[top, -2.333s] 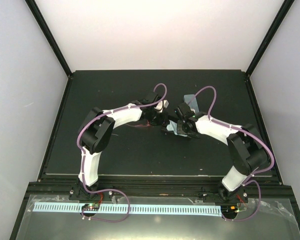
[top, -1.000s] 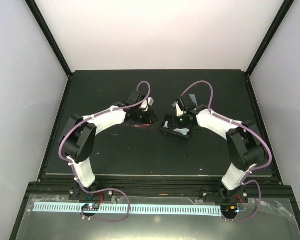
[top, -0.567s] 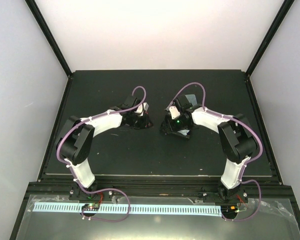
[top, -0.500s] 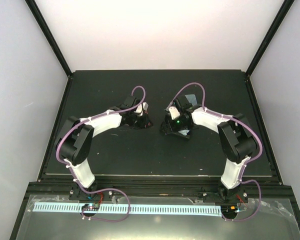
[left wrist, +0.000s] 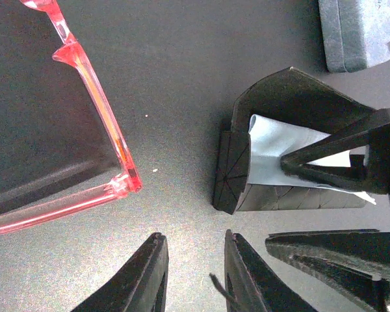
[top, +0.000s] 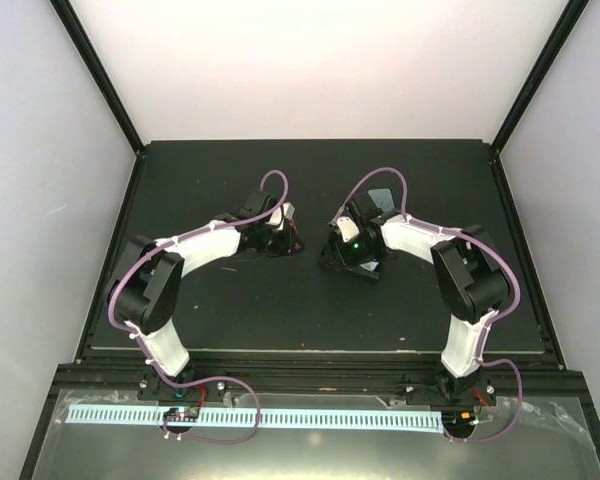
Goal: Organize the sunglasses
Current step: Place the glasses cleaning cloth in the sunglasses case.
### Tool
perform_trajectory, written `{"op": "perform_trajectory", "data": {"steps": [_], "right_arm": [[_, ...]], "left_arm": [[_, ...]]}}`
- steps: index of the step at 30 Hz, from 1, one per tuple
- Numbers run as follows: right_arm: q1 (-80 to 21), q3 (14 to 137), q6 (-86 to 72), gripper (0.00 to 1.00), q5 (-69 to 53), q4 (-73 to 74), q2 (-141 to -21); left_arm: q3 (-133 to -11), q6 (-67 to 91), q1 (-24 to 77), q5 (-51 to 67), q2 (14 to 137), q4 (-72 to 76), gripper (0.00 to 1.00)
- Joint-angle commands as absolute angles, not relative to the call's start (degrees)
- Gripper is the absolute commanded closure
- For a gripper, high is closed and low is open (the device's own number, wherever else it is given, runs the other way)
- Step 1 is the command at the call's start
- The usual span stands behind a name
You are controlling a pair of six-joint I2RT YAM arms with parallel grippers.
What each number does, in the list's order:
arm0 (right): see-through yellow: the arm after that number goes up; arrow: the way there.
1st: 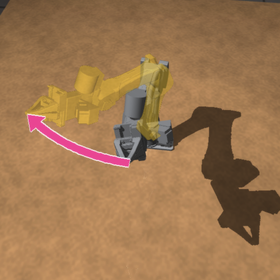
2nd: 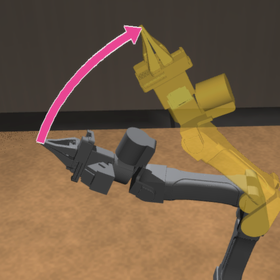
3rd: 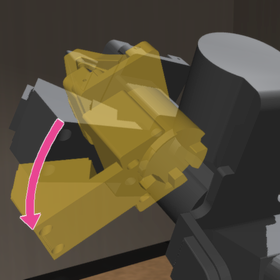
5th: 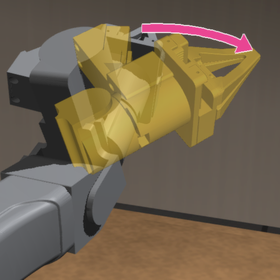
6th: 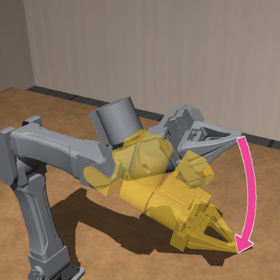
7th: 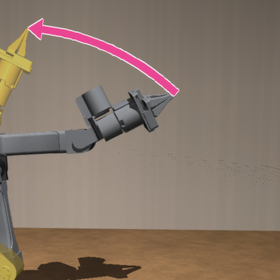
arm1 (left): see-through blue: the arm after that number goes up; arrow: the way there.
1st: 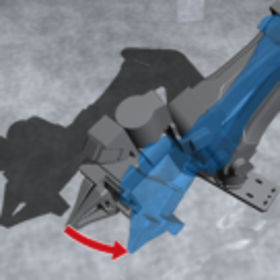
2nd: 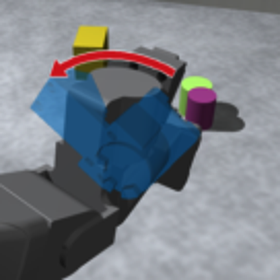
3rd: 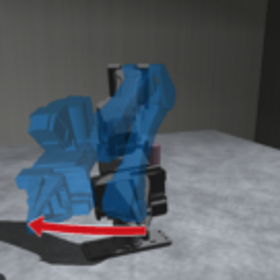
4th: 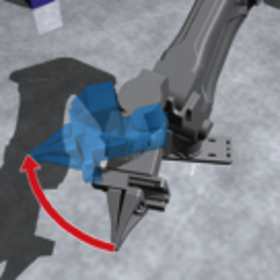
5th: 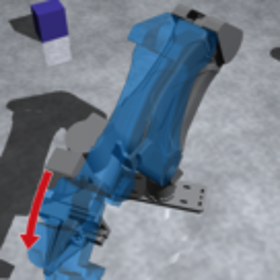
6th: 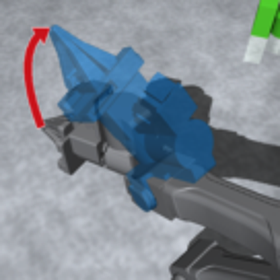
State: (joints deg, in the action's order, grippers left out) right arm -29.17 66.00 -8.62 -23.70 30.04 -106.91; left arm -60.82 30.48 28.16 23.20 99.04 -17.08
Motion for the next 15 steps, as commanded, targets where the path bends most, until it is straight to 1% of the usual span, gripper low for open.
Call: {"op": "perform_trajectory", "data": {"steps": [1,7,15], "right_arm": [[-28.92,66.29,-8.33,0.24,-19.17,31.14,-102.06],[-28.83,62.49,-10.00,0.23,-15.33,31.34,-96.80],[-28.88,59.12,-11.30,0.23,-14.95,32.65,-96.35]], "left_arm": [[-60.91,30.06,27.69,23.43,97.05,-16.46,0.77],[-60.91,30.02,27.60,23.47,97.25,-16.57,0.77],[-60.91,29.73,27.60,23.51,97.55,-16.77,0.77]]}}
